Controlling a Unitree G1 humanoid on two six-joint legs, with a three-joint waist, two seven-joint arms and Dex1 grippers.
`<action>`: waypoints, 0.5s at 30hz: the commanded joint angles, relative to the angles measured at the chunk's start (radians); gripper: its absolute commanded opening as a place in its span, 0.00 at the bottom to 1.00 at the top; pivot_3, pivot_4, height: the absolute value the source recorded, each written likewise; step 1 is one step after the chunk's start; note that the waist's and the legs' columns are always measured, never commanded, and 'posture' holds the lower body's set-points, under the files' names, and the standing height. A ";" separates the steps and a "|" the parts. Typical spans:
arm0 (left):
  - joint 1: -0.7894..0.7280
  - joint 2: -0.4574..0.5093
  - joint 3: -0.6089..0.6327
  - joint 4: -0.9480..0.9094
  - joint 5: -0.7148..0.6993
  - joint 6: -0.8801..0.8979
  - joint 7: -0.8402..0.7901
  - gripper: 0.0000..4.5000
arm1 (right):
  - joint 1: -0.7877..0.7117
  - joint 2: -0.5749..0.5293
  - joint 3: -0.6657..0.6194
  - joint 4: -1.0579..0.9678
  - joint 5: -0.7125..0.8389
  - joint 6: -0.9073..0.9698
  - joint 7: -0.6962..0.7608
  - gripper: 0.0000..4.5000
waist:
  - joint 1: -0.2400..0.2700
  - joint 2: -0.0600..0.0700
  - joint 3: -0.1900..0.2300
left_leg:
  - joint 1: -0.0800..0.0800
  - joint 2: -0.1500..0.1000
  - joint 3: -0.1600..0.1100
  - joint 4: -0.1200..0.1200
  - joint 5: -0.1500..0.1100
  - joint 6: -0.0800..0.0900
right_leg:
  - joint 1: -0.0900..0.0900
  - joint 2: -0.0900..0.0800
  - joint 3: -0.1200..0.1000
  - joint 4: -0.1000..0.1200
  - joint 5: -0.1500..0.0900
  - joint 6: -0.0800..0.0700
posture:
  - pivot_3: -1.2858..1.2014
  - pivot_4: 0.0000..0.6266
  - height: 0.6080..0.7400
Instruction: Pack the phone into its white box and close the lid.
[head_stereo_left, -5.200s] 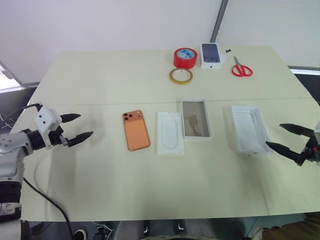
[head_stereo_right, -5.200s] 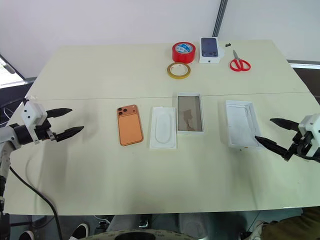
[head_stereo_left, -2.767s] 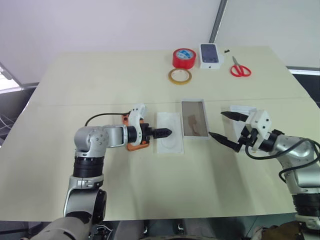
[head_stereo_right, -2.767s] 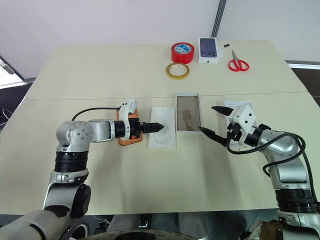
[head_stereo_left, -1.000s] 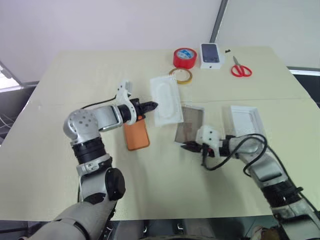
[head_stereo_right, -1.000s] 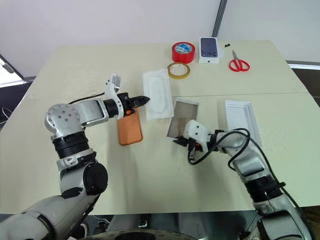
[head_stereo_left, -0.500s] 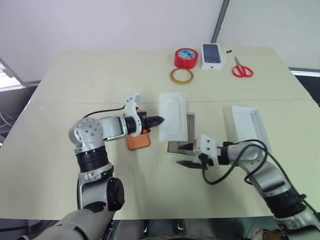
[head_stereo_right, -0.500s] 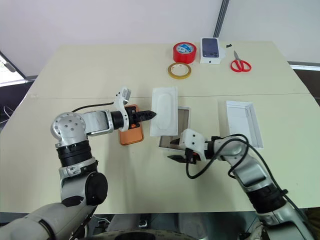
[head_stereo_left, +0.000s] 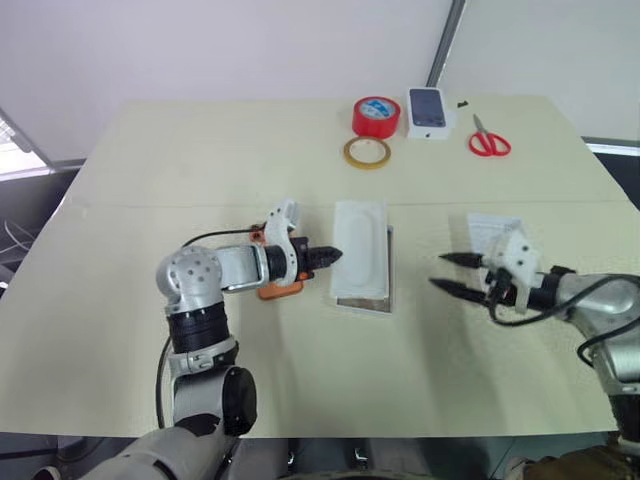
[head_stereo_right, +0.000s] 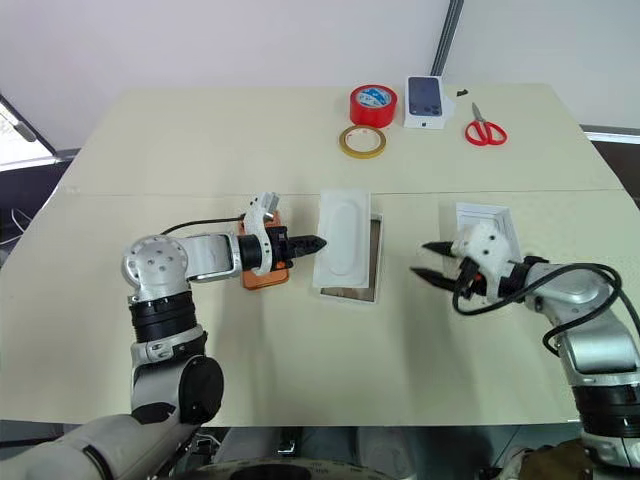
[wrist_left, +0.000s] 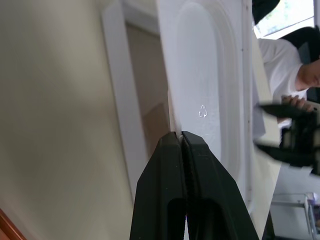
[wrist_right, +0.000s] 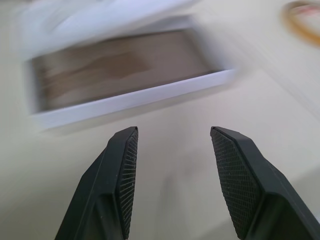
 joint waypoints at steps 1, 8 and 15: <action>-0.012 -0.001 -0.030 0.000 0.007 -0.021 -0.027 0.00 | -0.001 0.016 -0.023 -0.028 0.030 -0.017 -0.014 0.53 | 0.000 0.000 0.000 | 0.000 0.000 0.000 0.000 0.000 0.000 | 0.000 0.000 0.000 0.000 0.000 0.000 | 0.52 0.24 1.00; 0.004 -0.007 -0.086 0.013 0.029 -0.072 -0.054 0.14 | 0.013 0.025 -0.005 -0.040 0.017 -0.034 -0.035 0.55 | 0.000 0.000 0.000 | 0.000 0.000 0.000 0.000 0.000 0.000 | 0.000 0.000 0.000 0.000 0.000 0.000 | 0.52 0.24 1.00; -0.010 0.010 -0.077 0.008 0.035 -0.104 -0.070 0.88 | -0.010 0.036 0.020 -0.049 0.027 -0.039 -0.041 0.55 | -0.003 0.000 0.000 | 0.001 0.000 0.000 0.000 0.000 0.000 | 0.001 0.000 0.000 0.000 0.000 0.000 | 0.52 0.24 1.00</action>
